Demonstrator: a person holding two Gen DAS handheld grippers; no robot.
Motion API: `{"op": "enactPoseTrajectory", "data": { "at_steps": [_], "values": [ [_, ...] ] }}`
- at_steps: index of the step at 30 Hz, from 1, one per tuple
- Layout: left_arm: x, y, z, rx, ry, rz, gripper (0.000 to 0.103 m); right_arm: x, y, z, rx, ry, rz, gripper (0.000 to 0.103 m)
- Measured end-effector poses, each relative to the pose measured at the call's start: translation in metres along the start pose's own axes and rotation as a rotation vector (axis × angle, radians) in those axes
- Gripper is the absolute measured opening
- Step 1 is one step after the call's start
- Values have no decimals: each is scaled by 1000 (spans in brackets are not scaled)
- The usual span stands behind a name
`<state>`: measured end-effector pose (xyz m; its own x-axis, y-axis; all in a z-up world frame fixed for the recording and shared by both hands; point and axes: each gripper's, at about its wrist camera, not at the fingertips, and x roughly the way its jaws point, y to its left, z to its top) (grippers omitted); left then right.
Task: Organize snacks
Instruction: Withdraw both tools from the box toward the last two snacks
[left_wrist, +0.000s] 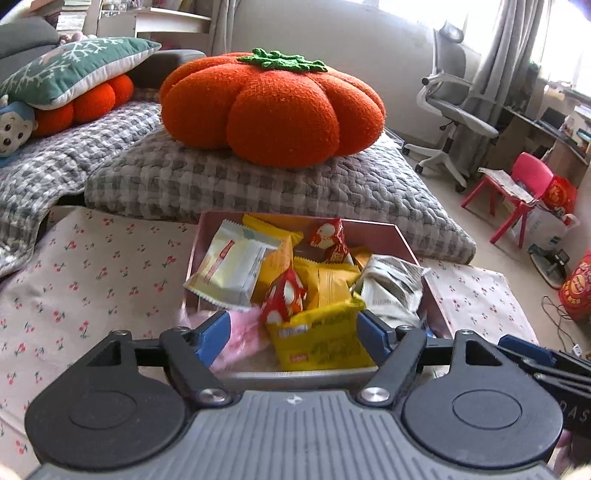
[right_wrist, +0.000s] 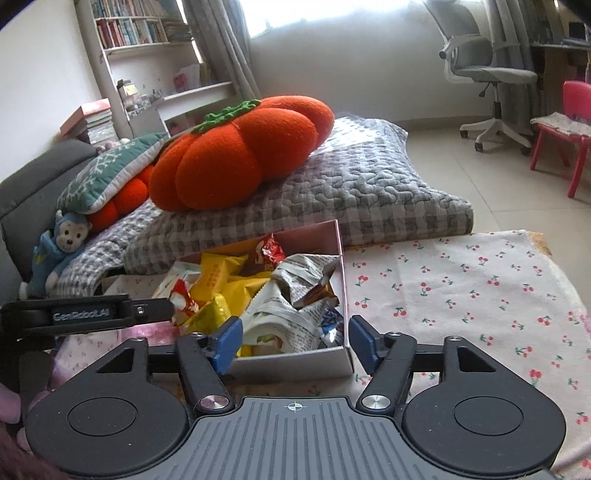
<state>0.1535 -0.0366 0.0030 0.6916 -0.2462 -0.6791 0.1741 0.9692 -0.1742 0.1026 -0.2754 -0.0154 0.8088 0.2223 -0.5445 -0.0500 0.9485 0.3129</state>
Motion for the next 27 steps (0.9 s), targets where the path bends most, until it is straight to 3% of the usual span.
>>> {"op": "enactPoseTrajectory", "data": {
  "at_steps": [12,20,27],
  "values": [
    [-32,13,-31,11,5,-33,84,-22,8,-21,-31,38,-42,74],
    [-41,16,-54,31,15,-36,101,-25,17,-46,-71,52,-47,88],
    [-31,13,-68,44,35,-10,102,-21,17,-64,-82,72,-73,93]
  ]
}}
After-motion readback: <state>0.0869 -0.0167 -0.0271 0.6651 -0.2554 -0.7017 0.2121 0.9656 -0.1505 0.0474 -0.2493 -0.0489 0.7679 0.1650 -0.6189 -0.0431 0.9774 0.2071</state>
